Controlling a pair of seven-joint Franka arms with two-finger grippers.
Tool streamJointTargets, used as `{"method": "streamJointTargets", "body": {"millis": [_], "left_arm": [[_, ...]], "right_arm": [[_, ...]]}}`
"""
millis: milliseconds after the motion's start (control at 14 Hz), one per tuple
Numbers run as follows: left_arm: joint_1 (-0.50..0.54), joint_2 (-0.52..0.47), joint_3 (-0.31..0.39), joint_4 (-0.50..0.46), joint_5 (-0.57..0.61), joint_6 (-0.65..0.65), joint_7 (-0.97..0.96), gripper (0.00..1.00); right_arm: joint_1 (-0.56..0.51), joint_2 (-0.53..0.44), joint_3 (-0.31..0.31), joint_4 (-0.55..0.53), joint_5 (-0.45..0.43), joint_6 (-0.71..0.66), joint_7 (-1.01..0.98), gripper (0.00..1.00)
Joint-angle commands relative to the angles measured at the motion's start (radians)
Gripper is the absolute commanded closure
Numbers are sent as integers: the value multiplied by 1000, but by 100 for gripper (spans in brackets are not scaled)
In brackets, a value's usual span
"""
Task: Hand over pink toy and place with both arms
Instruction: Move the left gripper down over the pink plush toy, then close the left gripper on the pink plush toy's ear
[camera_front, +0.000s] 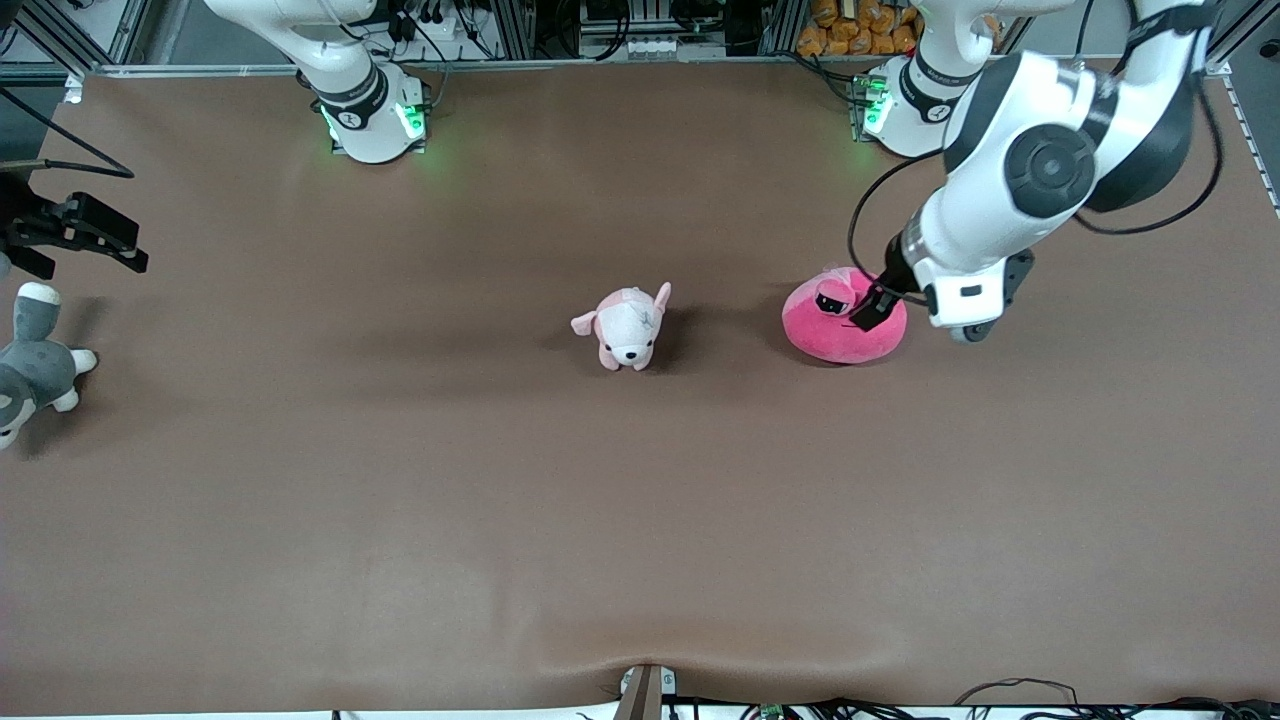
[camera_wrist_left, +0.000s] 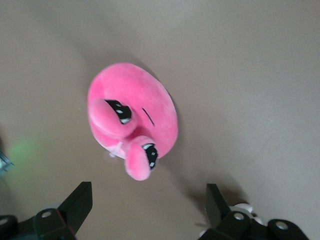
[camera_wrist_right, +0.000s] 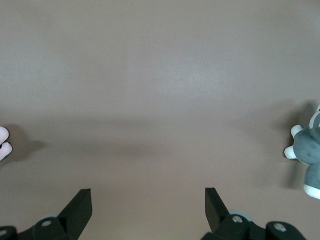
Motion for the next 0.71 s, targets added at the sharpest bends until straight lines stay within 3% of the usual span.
{"method": "streamJointTargets", "body": {"millis": [0, 357, 643], "left_arm": [[-4, 55, -36, 8, -33, 76, -153, 0], [-73, 153, -58, 9, -33, 238, -433, 0], [-68, 164, -58, 1, -36, 236, -659, 0]], "right_arm": [[-1, 9, 3, 21, 0, -12, 9, 0], [-1, 9, 3, 21, -1, -12, 7, 0], [1, 9, 3, 21, -1, -12, 6, 0]]}}
